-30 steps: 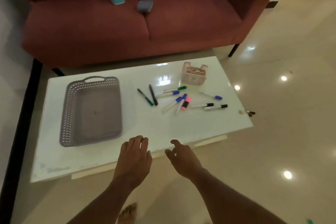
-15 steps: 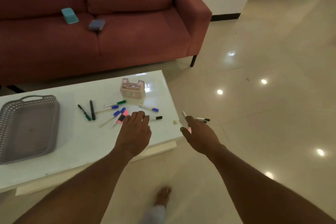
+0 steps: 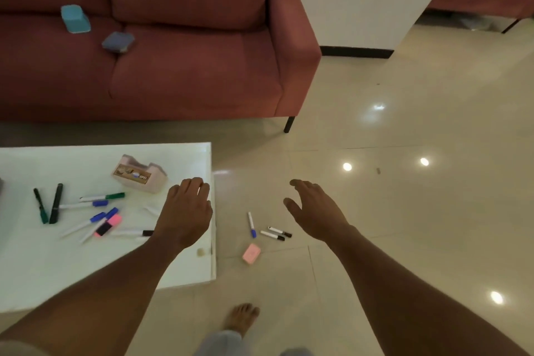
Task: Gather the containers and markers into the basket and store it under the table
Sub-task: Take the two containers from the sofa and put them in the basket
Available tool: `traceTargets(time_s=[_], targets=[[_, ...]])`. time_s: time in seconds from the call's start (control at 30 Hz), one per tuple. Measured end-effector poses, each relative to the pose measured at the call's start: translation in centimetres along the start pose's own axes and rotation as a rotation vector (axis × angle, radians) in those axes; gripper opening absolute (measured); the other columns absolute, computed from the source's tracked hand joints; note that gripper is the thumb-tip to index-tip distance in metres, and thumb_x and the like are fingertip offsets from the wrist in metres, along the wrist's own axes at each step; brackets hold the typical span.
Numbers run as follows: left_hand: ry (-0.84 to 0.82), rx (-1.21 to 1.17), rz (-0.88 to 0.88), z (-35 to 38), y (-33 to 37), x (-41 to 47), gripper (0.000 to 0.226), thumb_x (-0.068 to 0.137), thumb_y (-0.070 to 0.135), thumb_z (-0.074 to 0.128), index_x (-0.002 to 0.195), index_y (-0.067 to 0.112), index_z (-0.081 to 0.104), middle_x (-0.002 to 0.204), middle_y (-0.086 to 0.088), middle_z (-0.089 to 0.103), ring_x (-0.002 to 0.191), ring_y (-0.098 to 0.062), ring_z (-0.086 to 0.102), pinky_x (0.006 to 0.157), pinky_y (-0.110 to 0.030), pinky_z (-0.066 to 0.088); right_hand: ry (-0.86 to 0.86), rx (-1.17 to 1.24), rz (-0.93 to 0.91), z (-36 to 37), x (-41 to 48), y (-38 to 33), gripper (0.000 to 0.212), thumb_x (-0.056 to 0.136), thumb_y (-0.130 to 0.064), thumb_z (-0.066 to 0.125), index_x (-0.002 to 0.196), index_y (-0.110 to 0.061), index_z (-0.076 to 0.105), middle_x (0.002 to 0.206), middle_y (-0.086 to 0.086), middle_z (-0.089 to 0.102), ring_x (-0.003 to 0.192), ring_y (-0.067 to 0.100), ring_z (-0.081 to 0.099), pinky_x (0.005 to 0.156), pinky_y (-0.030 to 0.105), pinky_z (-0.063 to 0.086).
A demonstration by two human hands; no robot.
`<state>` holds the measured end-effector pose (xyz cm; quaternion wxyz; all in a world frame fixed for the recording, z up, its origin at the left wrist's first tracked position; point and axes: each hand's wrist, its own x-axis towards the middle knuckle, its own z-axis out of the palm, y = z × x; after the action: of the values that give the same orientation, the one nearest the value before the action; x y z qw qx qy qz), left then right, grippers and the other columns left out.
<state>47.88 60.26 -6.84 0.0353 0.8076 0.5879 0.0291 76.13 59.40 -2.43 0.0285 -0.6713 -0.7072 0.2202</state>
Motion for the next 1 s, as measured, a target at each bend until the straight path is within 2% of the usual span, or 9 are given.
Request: traceTargets(time_s=[0.17, 0.4, 0.47, 0.53, 0.6, 0.73, 0.87, 0.93, 1.0], targets=[[0.029, 0.003, -0.139, -0.8, 6.1, 7.7, 0.027, 0.088, 0.021, 0.052, 0.109, 0.006, 0.059, 0.109, -0.012, 0.061, 0.096, -0.031, 0.056, 0.081, -0.042, 0.048, -0.067, -0.03, -0.11, -5.6, 6.8, 7.4, 0.049, 0.098, -0.04, 0.045, 0.142, -0.018, 0.039, 0.144, 0.001, 0.047, 0.13, 0.022, 0.042, 0.102, 0.04, 0.043], [0.059, 0.001, -0.417, -0.6, 14.0, 16.6, 0.028, 0.087, 0.026, 0.045, 0.103, 0.009, 0.06, 0.102, -0.01, 0.061, 0.092, -0.028, 0.057, 0.08, -0.041, 0.051, -0.148, -0.057, -0.354, -11.5, 18.4, 15.1, 0.05, 0.098, -0.041, 0.043, 0.142, -0.017, 0.041, 0.143, 0.001, 0.048, 0.131, 0.021, 0.042, 0.103, 0.04, 0.043], [0.019, -0.094, -0.484, -1.2, 16.1, 18.4, 0.025, 0.089, 0.026, 0.043, 0.092, 0.01, 0.062, 0.092, -0.009, 0.062, 0.085, -0.028, 0.059, 0.076, -0.039, 0.051, -0.132, -0.034, -0.376, -13.1, 20.8, 15.8, 0.044, 0.098, -0.041, 0.044, 0.133, -0.016, 0.049, 0.127, 0.004, 0.061, 0.119, 0.023, 0.054, 0.094, 0.037, 0.047], [0.029, -0.24, -0.608, -2.0, 17.1, 20.4, 0.025, 0.093, 0.026, 0.042, 0.083, 0.012, 0.06, 0.086, -0.007, 0.061, 0.082, -0.027, 0.06, 0.073, -0.036, 0.048, -0.098, 0.027, -0.401, -14.9, 23.8, 15.6, 0.033, 0.097, -0.041, 0.047, 0.116, -0.017, 0.058, 0.095, 0.004, 0.071, 0.093, 0.025, 0.065, 0.077, 0.034, 0.051], [0.021, -0.25, -0.661, -2.4, 16.6, 22.7, 0.025, 0.095, 0.029, 0.04, 0.087, 0.015, 0.06, 0.09, -0.003, 0.062, 0.087, -0.023, 0.06, 0.077, -0.033, 0.047, -0.109, 0.04, -0.447, -16.4, 27.5, 14.5, 0.026, 0.095, -0.041, 0.047, 0.104, -0.02, 0.06, 0.078, 0.001, 0.071, 0.078, 0.023, 0.066, 0.068, 0.034, 0.052], [-0.079, -0.207, -0.734, -1.9, 12.7, 26.8, 0.033, 0.097, 0.034, 0.035, 0.116, 0.016, 0.056, 0.113, -0.003, 0.061, 0.106, -0.021, 0.054, 0.091, -0.034, 0.045, -0.209, 0.006, -0.577, -18.0, 34.8, 11.8, 0.018, 0.092, -0.038, 0.047, 0.088, -0.025, 0.058, 0.062, -0.006, 0.062, 0.063, 0.015, 0.06, 0.058, 0.03, 0.045], [-0.134, -0.333, -0.839, -1.3, 7.0, 32.4, 0.042, 0.097, 0.039, 0.038, 0.132, 0.018, 0.047, 0.131, 0.002, 0.057, 0.122, -0.016, 0.052, 0.101, -0.027, 0.038, -0.297, -0.1, -0.685, -18.8, 43.1, 9.1, 0.023, 0.093, -0.036, 0.046, 0.081, -0.02, 0.057, 0.065, -0.009, 0.054, 0.058, 0.012, 0.051, 0.058, 0.03, 0.041], [-0.096, -0.401, -0.887, -1.5, 3.5, 35.7, 0.034, 0.097, 0.038, 0.04, 0.121, 0.018, 0.054, 0.117, 0.002, 0.062, 0.115, -0.017, 0.057, 0.094, -0.026, 0.04, -0.323, -0.191, -0.71, -19.3, 48.2, 7.5, 0.025, 0.093, -0.038, 0.045, 0.076, -0.02, 0.053, 0.066, -0.008, 0.052, 0.059, 0.011, 0.047, 0.057, 0.028, 0.035], [-0.077, -0.447, -0.897, -2.1, 0.3, 38.6, 0.027, 0.097, 0.033, 0.041, 0.101, 0.014, 0.059, 0.085, 0.005, 0.056, 0.101, -0.019, 0.06, 0.081, -0.024, 0.039, -0.356, -0.256, -0.699, -20.1, 52.9, 5.1, 0.027, 0.091, -0.039, 0.045, 0.073, -0.02, 0.053, 0.067, -0.003, 0.056, 0.059, 0.012, 0.047, 0.058, 0.031, 0.038]])
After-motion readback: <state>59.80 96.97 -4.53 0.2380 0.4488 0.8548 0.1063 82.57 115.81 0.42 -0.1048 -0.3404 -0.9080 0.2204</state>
